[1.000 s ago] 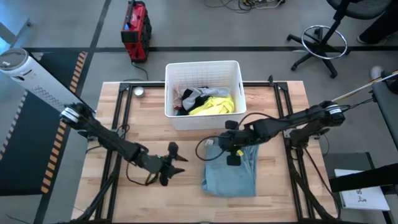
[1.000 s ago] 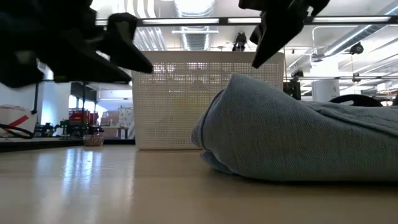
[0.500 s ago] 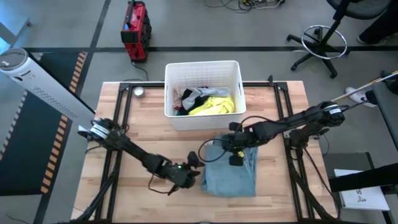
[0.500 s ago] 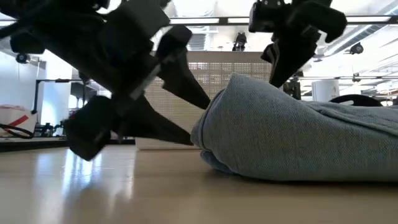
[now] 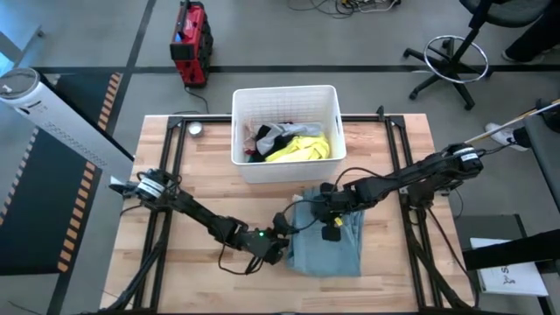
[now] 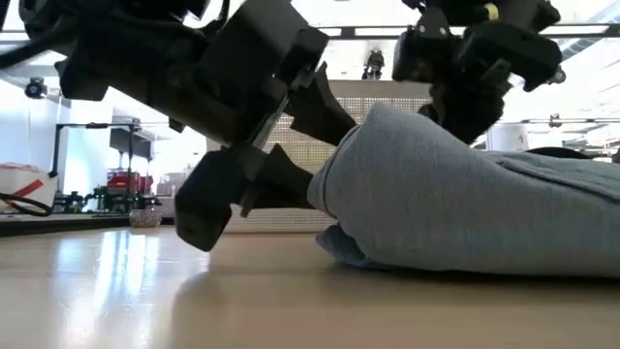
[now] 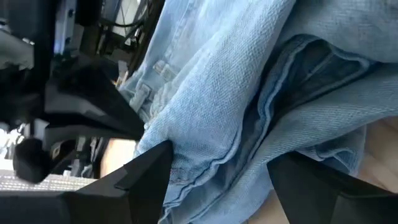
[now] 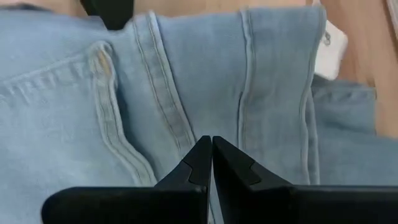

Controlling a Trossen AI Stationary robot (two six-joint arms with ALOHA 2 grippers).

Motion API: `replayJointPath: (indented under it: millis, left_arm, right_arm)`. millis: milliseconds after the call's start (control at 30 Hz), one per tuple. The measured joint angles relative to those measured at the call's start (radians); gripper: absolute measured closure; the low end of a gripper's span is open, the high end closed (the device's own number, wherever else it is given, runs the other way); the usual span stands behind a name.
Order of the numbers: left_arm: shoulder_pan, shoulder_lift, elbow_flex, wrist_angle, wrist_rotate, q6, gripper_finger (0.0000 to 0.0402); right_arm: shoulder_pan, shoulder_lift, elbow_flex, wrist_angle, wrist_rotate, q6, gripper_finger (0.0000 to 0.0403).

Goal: Sort clothes
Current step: Put the blue jeans into the white laundry bin

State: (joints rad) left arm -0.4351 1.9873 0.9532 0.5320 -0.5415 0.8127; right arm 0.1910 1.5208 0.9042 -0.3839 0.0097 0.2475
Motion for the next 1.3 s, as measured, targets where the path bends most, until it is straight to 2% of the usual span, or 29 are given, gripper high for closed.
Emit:
replayJointPath:
  millis: [200,300,433,733,867,1067,1300]
  left_arm:
    - [0.006,-0.003,-0.021,0.000,0.001,-0.013,0.0154]
    - [0.006,-0.003,-0.030,0.000,-0.019,-0.021,0.0154]
    - [0.006,-0.004,-0.039,0.001,-0.048,-0.027,0.0154]
    - [0.005,-0.006,-0.040,0.007,0.002,-0.054,0.0154]
    - [0.005,-0.006,-0.040,0.011,0.012,-0.052,0.0154]
    - [0.009,-0.006,-0.041,0.083,0.116,-0.036,0.0154]
    - [0.020,-0.003,-0.039,0.097,0.145,-0.038,0.0155]
  right_arm:
    - [0.048,-0.058,0.008,-0.037,0.047,0.082,0.0403]
    - [0.100,-0.093,0.034,-0.105,0.097,0.141,0.0403]
    - [0.177,-0.107,0.031,-0.076,0.120,0.202,0.0403]
    - [0.228,0.037,-0.052,0.053,0.202,0.288,0.0403]
    - [0.213,0.105,-0.080,0.154,0.200,0.295,0.0403]
    - [0.196,0.181,-0.081,0.281,0.190,0.269,0.0403]
    - [0.182,0.188,-0.084,0.349,0.168,0.246,0.0403]
